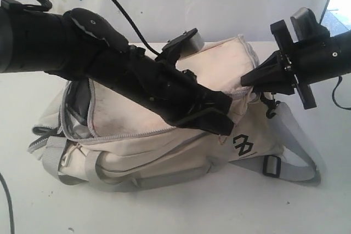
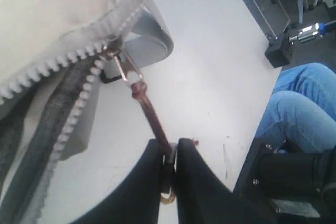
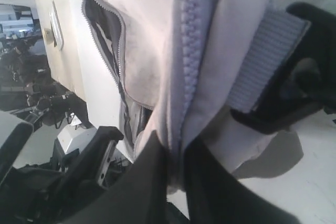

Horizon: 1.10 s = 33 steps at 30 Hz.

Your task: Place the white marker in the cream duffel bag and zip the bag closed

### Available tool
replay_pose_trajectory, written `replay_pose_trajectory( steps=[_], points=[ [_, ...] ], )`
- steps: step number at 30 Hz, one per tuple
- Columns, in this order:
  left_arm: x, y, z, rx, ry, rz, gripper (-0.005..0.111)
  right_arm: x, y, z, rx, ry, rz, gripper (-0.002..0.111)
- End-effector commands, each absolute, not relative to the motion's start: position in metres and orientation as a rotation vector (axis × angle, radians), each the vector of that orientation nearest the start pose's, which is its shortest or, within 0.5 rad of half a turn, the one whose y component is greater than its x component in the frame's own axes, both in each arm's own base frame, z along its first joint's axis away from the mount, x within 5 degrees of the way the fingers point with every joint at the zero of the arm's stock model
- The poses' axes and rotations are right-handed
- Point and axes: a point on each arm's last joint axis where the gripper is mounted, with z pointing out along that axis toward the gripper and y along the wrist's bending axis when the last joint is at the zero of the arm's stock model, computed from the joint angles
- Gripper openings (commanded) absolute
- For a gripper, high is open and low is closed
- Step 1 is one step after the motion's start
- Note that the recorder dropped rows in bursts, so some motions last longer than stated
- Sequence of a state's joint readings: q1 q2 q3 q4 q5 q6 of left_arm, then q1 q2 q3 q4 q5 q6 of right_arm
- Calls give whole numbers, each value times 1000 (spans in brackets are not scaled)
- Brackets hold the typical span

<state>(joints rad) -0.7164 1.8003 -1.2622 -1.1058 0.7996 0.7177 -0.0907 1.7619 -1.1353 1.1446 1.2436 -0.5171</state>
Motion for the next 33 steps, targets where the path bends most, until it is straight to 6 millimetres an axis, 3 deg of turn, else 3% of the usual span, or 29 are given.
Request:
replay_pose_trajectory(
  steps=[1, 5, 12, 23, 27, 33],
  points=[
    [238, -282, 249, 1047, 2510, -1179, 0, 333, 46, 245, 102, 2548, 1472, 0],
    [233, -272, 253, 1103, 2585, -1070, 0, 334, 45, 245, 27, 2523, 1434, 0],
    [221, -252, 271, 1159, 2649, -913, 0, 335, 40, 225, -27, 2497, 1244, 0],
    [209, -201, 301, 1171, 2743, -351, 0, 333, 38, 217, -56, 2501, 1186, 0],
    [213, -184, 310, 1146, 2694, -107, 0, 333, 37, 215, -40, 2530, 1163, 0],
    [220, -161, 314, 1058, 2676, 56, 0, 332, 31, 208, 21, 2615, 1055, 0]
  ],
)
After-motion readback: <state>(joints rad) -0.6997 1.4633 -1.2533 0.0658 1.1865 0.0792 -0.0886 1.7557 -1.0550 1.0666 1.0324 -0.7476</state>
